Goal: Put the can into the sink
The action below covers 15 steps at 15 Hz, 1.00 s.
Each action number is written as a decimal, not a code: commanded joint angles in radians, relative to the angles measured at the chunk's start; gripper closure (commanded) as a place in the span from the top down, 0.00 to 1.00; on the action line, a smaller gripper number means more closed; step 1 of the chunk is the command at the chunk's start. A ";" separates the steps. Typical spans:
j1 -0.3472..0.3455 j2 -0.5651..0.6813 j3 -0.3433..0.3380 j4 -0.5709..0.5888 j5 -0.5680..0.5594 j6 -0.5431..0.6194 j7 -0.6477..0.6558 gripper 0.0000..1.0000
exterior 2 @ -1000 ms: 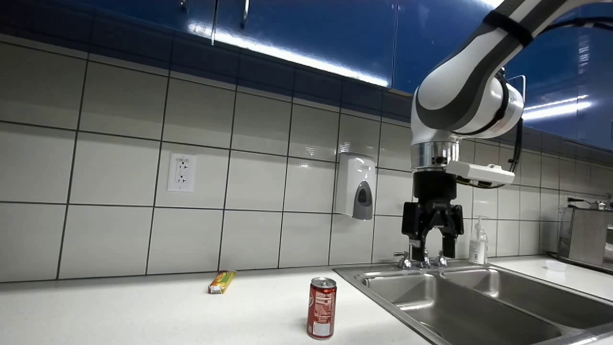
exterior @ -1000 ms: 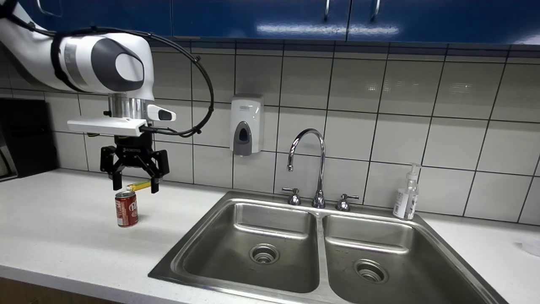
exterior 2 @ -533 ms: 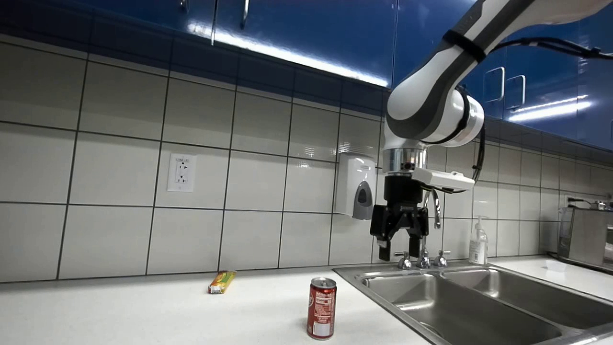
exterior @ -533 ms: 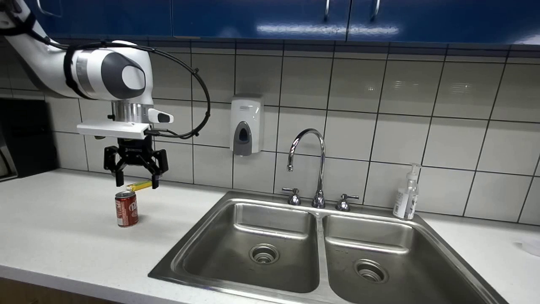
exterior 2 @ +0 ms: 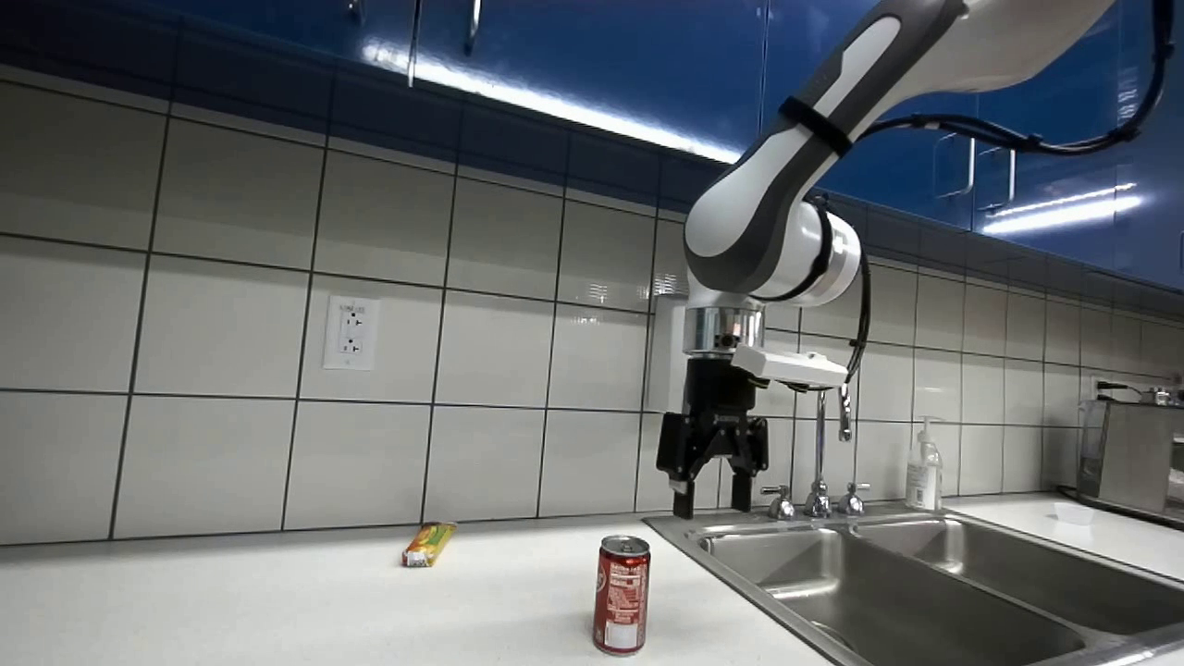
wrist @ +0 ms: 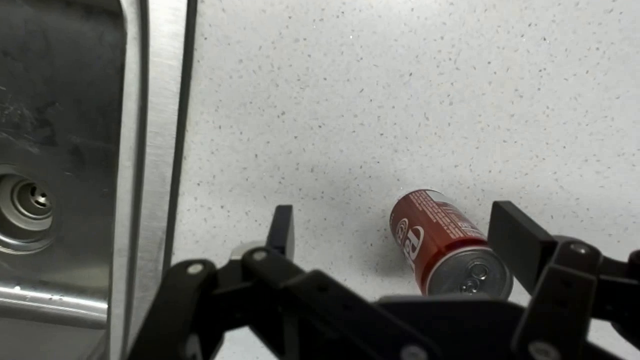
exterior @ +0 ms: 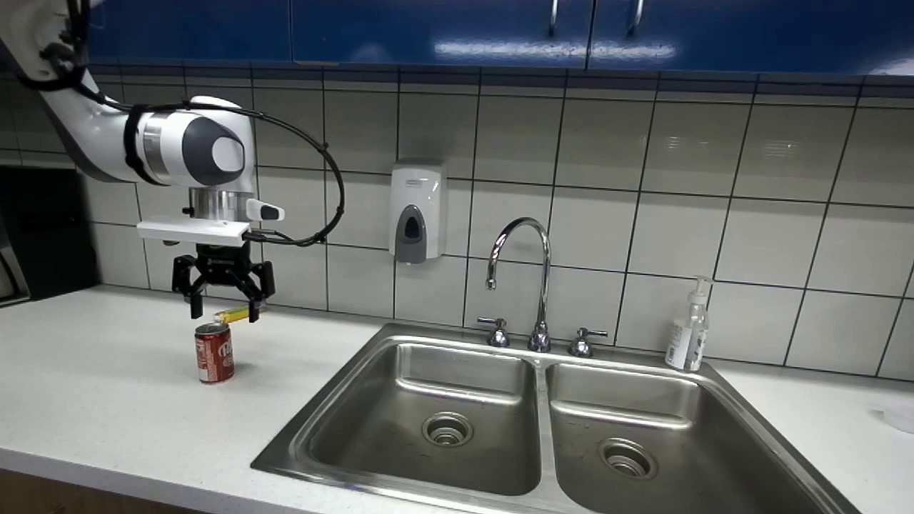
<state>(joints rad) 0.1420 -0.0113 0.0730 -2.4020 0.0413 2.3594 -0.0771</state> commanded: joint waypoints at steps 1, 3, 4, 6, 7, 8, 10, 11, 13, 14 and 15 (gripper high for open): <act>0.002 0.082 0.032 0.085 0.013 -0.009 -0.015 1.00; 0.006 0.111 0.045 0.111 0.011 -0.010 -0.012 1.00; 0.008 0.126 0.051 0.122 0.010 -0.010 -0.012 1.00; 0.012 0.158 0.059 0.145 0.011 -0.011 -0.012 1.00; 0.012 0.174 0.063 0.156 0.012 -0.010 -0.011 1.00; 0.012 0.189 0.066 0.167 0.011 -0.012 -0.010 1.00; 0.014 0.222 0.072 0.188 0.011 -0.012 -0.010 1.00; 0.014 0.238 0.075 0.199 0.009 -0.014 -0.009 1.00; 0.016 0.267 0.079 0.221 0.005 -0.017 -0.006 1.00; 0.017 0.279 0.081 0.231 0.006 -0.019 -0.006 1.00; 0.018 0.291 0.084 0.240 0.004 -0.019 -0.003 1.00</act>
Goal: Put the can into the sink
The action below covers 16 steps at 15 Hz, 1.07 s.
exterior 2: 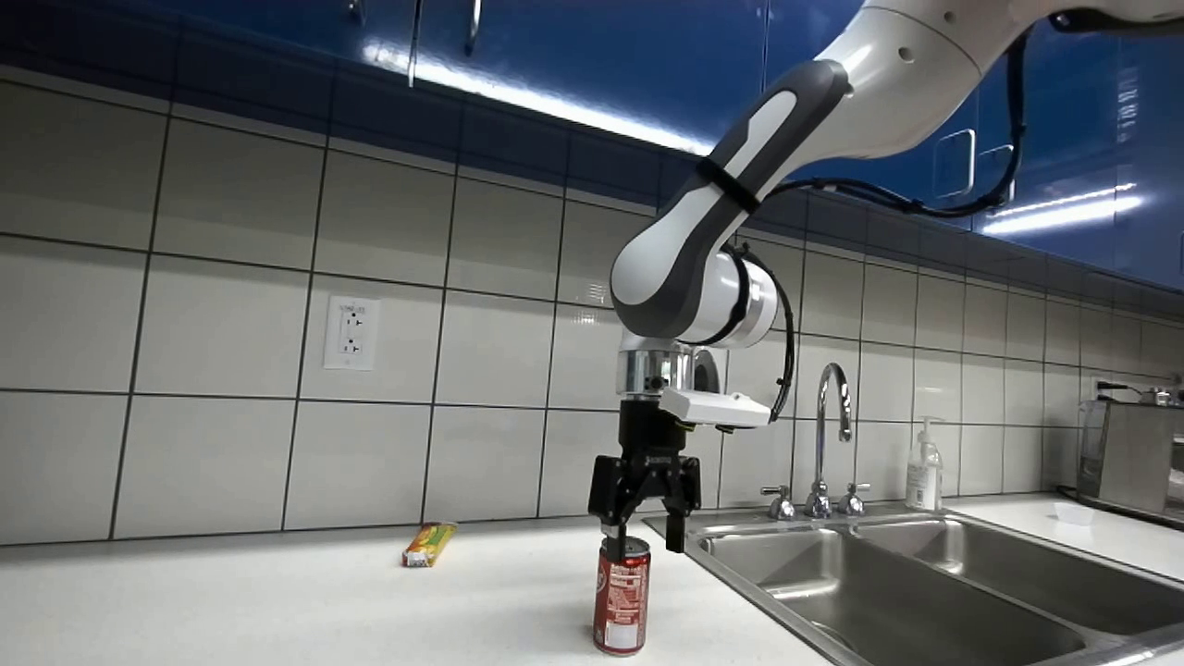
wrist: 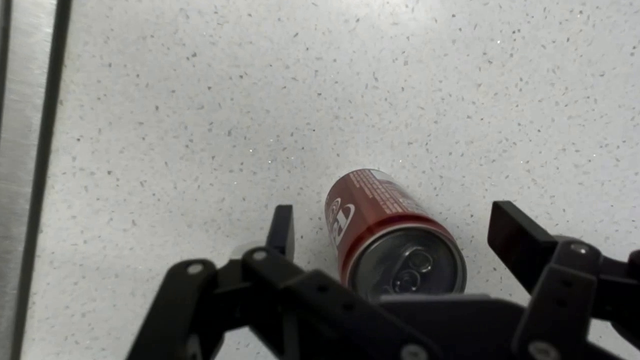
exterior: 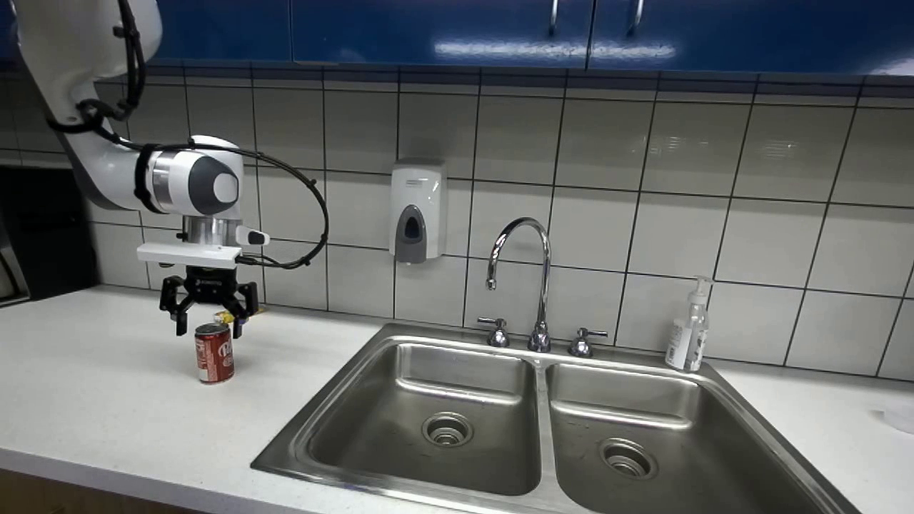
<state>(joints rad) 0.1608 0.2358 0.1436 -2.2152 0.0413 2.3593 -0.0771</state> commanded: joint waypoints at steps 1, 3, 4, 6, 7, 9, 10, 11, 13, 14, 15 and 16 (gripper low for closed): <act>0.002 0.054 0.015 0.062 0.000 -0.017 0.002 1.00; 0.008 0.068 0.008 0.073 -0.010 -0.009 0.034 1.00; 0.008 0.072 0.009 0.078 -0.004 -0.014 0.037 1.00; 0.008 0.080 0.007 0.083 -0.004 -0.018 0.046 1.00; 0.007 0.083 0.006 0.083 -0.004 -0.018 0.046 1.00; 0.009 0.087 0.004 0.083 -0.010 -0.020 0.054 1.00; 0.008 0.091 0.004 0.084 -0.008 -0.021 0.053 1.00; 0.009 0.094 0.003 0.086 -0.012 -0.020 0.056 1.00; 0.003 0.094 0.005 0.086 0.000 -0.031 0.049 1.00; 0.002 0.087 0.008 0.063 -0.003 -0.004 0.028 1.00; 0.002 0.088 0.008 0.063 -0.003 -0.004 0.028 1.00; 0.002 0.089 0.008 0.063 -0.003 -0.004 0.028 1.00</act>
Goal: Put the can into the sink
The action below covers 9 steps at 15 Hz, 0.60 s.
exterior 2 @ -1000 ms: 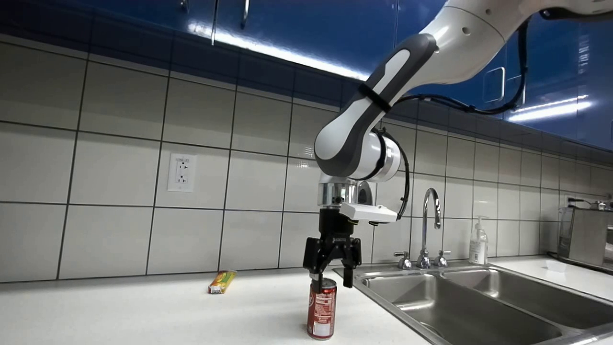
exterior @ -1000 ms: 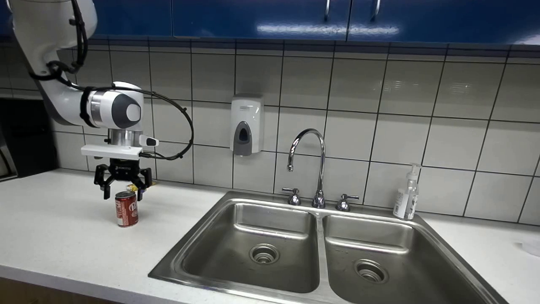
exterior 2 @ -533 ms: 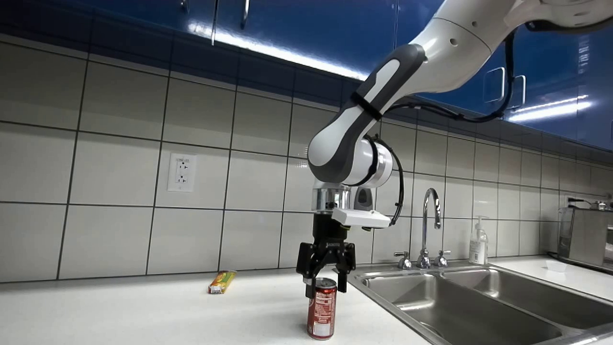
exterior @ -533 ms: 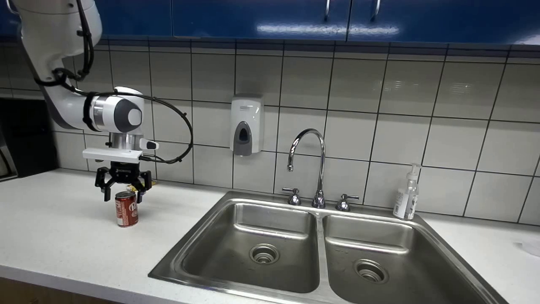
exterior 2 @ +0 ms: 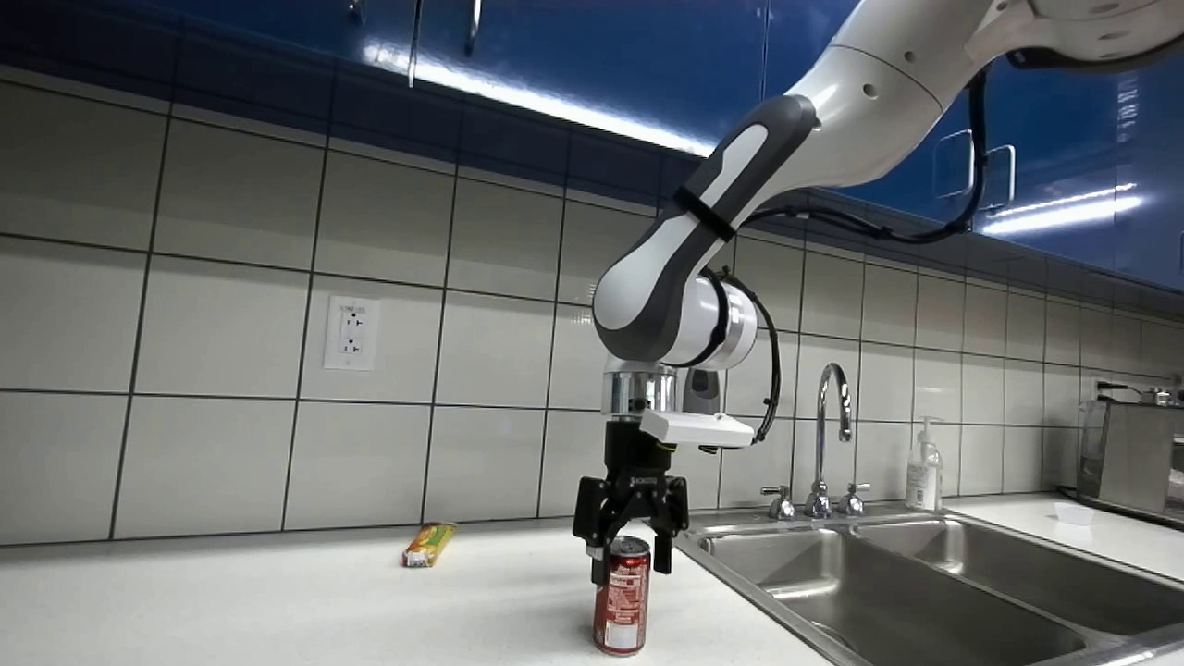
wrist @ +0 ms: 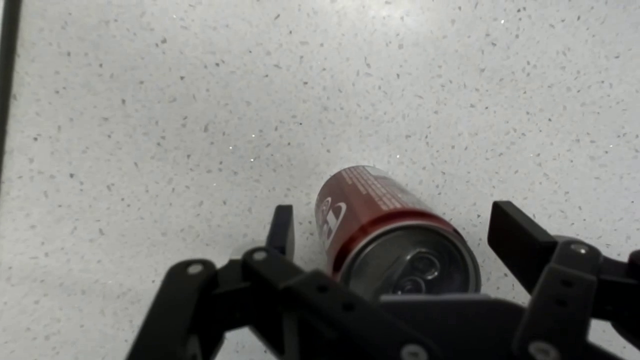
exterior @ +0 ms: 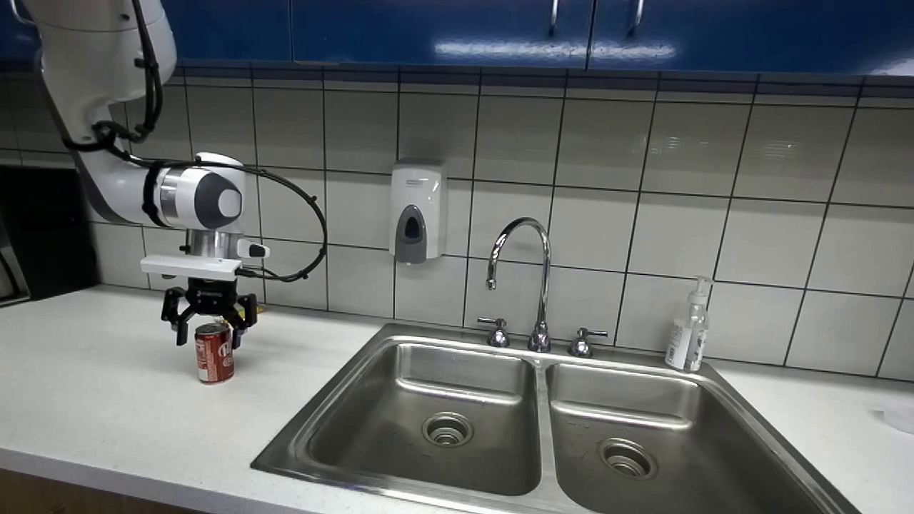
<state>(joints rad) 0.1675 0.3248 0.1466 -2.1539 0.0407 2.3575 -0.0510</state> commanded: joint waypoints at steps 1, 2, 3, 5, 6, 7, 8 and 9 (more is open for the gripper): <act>-0.005 0.001 0.005 0.002 -0.002 -0.002 0.002 1.00; -0.005 0.001 0.005 0.002 -0.002 -0.002 0.002 1.00; -0.005 0.002 0.005 0.002 -0.002 -0.002 0.002 1.00; -0.002 0.002 0.003 0.001 -0.005 -0.003 0.012 1.00; 0.002 0.004 0.002 0.002 -0.012 -0.002 0.019 1.00; 0.005 0.007 0.001 0.003 -0.017 0.002 0.025 1.00; 0.010 0.011 0.000 0.008 -0.025 0.001 0.029 1.00; 0.014 0.014 -0.001 0.011 -0.034 0.004 0.033 1.00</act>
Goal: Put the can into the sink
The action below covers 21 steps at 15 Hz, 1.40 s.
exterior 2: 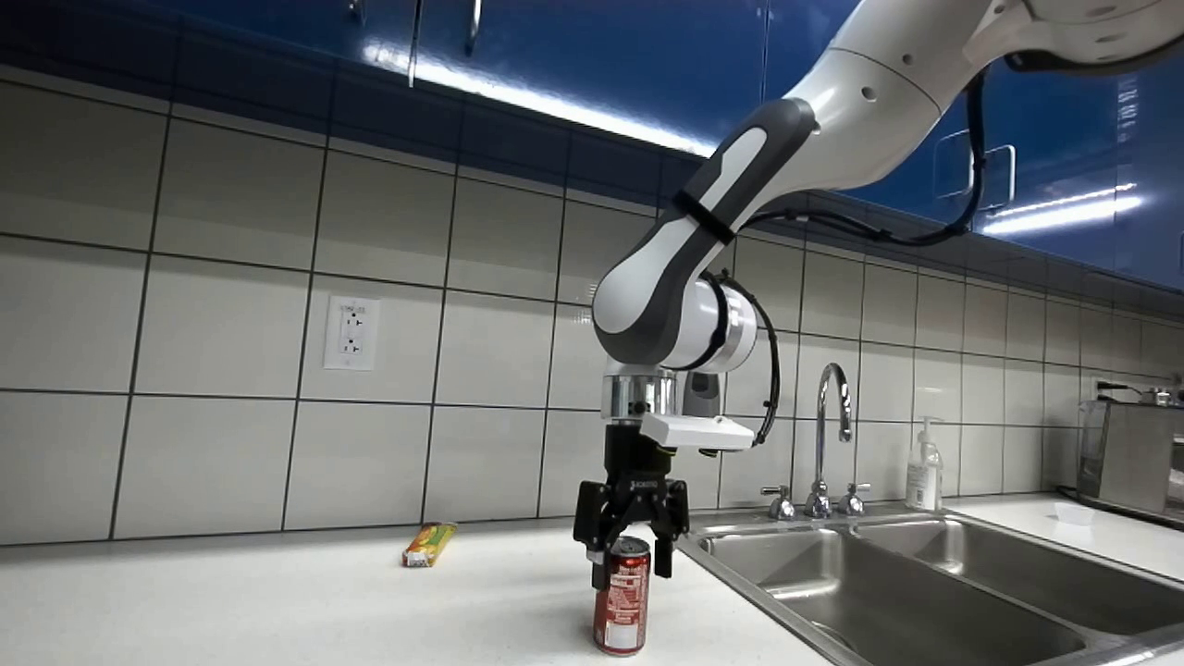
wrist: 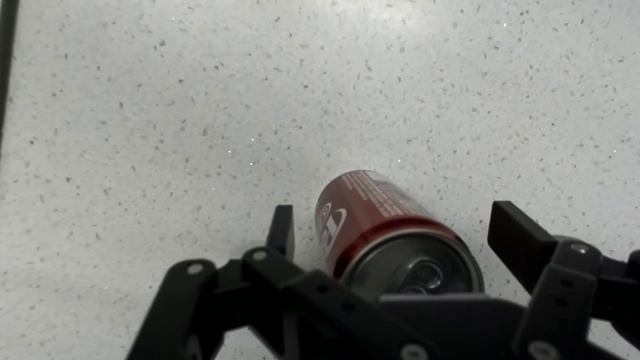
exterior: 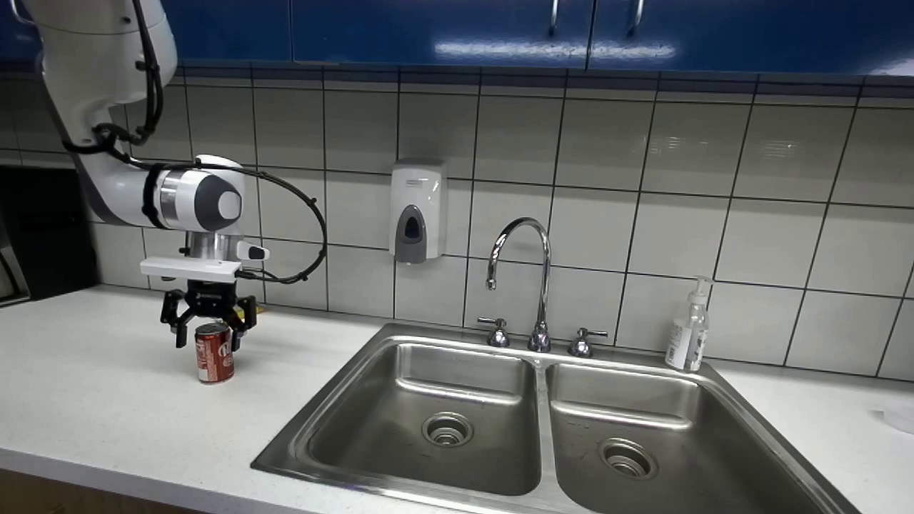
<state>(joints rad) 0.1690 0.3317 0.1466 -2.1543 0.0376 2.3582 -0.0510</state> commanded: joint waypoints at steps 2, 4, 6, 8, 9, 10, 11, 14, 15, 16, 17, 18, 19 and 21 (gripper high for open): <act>0.031 0.010 -0.010 0.019 -0.066 0.007 0.073 1.00; 0.043 0.009 -0.012 0.022 -0.091 0.016 0.108 1.00; 0.050 0.009 -0.012 0.026 -0.105 0.015 0.127 1.00; 0.059 0.005 -0.020 0.026 -0.127 0.013 0.158 1.00; 0.058 0.003 -0.020 0.024 -0.128 0.011 0.167 1.00; 0.058 -0.001 -0.023 0.021 -0.134 0.010 0.177 1.00; 0.057 -0.003 -0.026 0.019 -0.140 0.009 0.187 1.00; 0.050 -0.005 -0.029 0.013 -0.134 0.011 0.189 1.00; 0.052 -0.004 -0.032 0.013 -0.140 0.010 0.191 0.75; 0.051 -0.003 -0.032 0.014 -0.138 0.011 0.187 0.74; 0.050 -0.002 -0.032 0.014 -0.135 0.011 0.184 0.65; 0.051 -0.001 -0.032 0.014 -0.138 0.011 0.182 0.58; 0.050 -0.001 -0.031 0.016 -0.136 0.009 0.179 0.49; 0.048 -0.005 -0.028 0.015 -0.129 0.006 0.170 0.38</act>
<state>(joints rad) 0.2133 0.3356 0.1198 -2.1399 -0.0762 2.3695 0.1022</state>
